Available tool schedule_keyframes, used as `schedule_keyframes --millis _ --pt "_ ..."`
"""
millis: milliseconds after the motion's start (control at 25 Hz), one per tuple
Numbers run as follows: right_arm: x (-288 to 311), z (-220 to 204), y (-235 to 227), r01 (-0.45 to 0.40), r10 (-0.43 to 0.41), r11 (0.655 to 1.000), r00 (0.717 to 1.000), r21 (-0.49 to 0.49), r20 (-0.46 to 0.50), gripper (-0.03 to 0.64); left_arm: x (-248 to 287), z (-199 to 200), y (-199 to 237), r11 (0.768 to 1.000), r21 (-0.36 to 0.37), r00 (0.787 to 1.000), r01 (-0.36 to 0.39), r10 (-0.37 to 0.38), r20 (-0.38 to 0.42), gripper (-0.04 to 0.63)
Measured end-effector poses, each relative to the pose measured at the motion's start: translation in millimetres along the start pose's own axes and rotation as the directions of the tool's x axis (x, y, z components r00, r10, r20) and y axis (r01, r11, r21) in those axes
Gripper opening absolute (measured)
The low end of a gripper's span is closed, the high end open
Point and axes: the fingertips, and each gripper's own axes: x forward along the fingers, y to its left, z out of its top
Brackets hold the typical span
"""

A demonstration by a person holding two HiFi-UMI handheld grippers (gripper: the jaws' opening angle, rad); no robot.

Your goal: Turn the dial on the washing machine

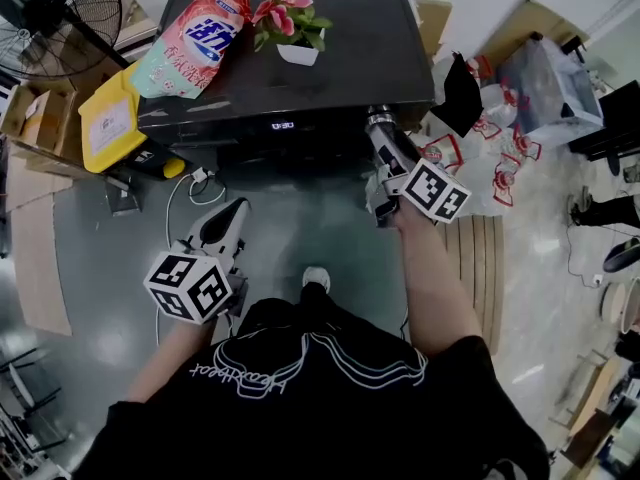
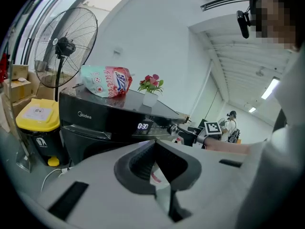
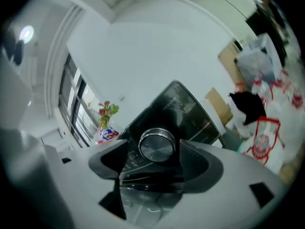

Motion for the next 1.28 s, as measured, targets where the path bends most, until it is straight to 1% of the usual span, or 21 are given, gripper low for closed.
schedule_keyframes --millis 40,80,120,160,200,240,280,360,400,440,480,560,640,680,760,960,1120,1160,1280 --pt "-1 1 4 0.018 -0.018 0.995 1.000 -0.101 -0.006 0.345 0 -1 -1 1.000 0.000 1.000 0.003 -0.003 -0.001 0.005" --pt "-2 2 7 0.036 -0.039 0.980 0.999 -0.195 -0.010 0.362 1 -1 -2 1.000 0.000 1.000 0.007 -0.007 -0.001 0.005" --pt "-3 2 9 0.055 -0.061 0.958 0.998 -0.283 -0.013 0.369 1 -1 -2 1.000 0.001 1.000 0.009 -0.009 0.000 0.005" --pt "-3 2 11 0.073 -0.084 0.928 0.996 -0.367 -0.014 0.374 1 -2 -2 1.000 0.001 1.000 0.010 -0.010 0.000 0.005" --pt "-3 1 13 0.092 -0.110 0.889 0.994 -0.448 -0.014 0.377 1 -2 -2 1.000 0.000 1.000 0.011 -0.011 0.000 0.005" --pt "-3 0 14 0.111 -0.138 0.841 0.990 -0.530 -0.010 0.377 0 -3 -2 1.000 0.000 1.000 0.012 -0.012 0.000 0.005" --pt "-3 -1 16 0.130 -0.168 0.779 0.986 -0.613 -0.003 0.375 0 -3 -2 1.000 -0.001 1.000 0.013 -0.013 0.000 0.005" --pt "-1 -3 21 0.155 -0.217 0.623 0.976 -0.766 0.021 0.365 -1 -4 -1 1.000 -0.002 1.000 0.016 -0.016 0.002 0.005" --pt "0 -4 24 0.159 -0.233 0.546 0.972 -0.823 0.034 0.360 -2 -3 -1 1.000 -0.001 1.000 0.016 -0.016 0.006 0.005" --pt "2 -5 27 0.161 -0.242 0.480 0.969 -0.862 0.046 0.360 -3 -3 -1 1.000 0.000 1.000 0.015 -0.015 0.009 0.005" --pt "4 -5 29 0.162 -0.248 0.428 0.967 -0.889 0.057 0.360 -4 -2 0 1.000 0.000 1.000 0.014 -0.014 0.012 0.005" --pt "8 -6 30 0.170 -0.264 0.342 0.961 -0.924 0.080 0.353 -5 -1 2 1.000 -0.004 1.000 0.013 -0.013 0.018 0.005" --pt "10 -8 29 0.178 -0.284 0.269 0.954 -0.947 0.099 0.344 -7 0 6 1.000 -0.011 1.000 0.006 -0.006 0.023 0.005" --pt "12 -10 27 0.179 -0.293 0.239 0.950 -0.954 0.105 0.341 -8 -1 8 1.000 -0.014 1.000 0.002 -0.001 0.024 0.005" --pt "14 -14 24 0.176 -0.307 0.195 0.945 -0.965 0.110 0.333 -9 -1 12 1.000 -0.021 1.000 -0.008 0.008 0.025 0.005" --pt "22 -21 20 0.174 -0.326 0.140 0.938 -0.975 0.121 0.319 -13 1 18 0.999 -0.019 0.999 -0.032 0.033 0.022 0.005" --pt "25 -21 16 0.174 -0.336 0.072 0.931 -0.982 0.140 0.305 -17 -1 22 0.998 -0.027 0.998 -0.052 0.052 0.022 0.005" --pt "25 -20 14 0.178 -0.340 0.063 0.929 -0.982 0.147 0.298 -18 -2 24 0.998 -0.028 0.998 -0.058 0.058 0.022 0.005" --pt "25 -17 13 0.192 -0.342 0.056 0.926 -0.980 0.162 0.286 -21 -1 29 0.997 -0.034 0.997 -0.076 0.076 0.027 0.005"
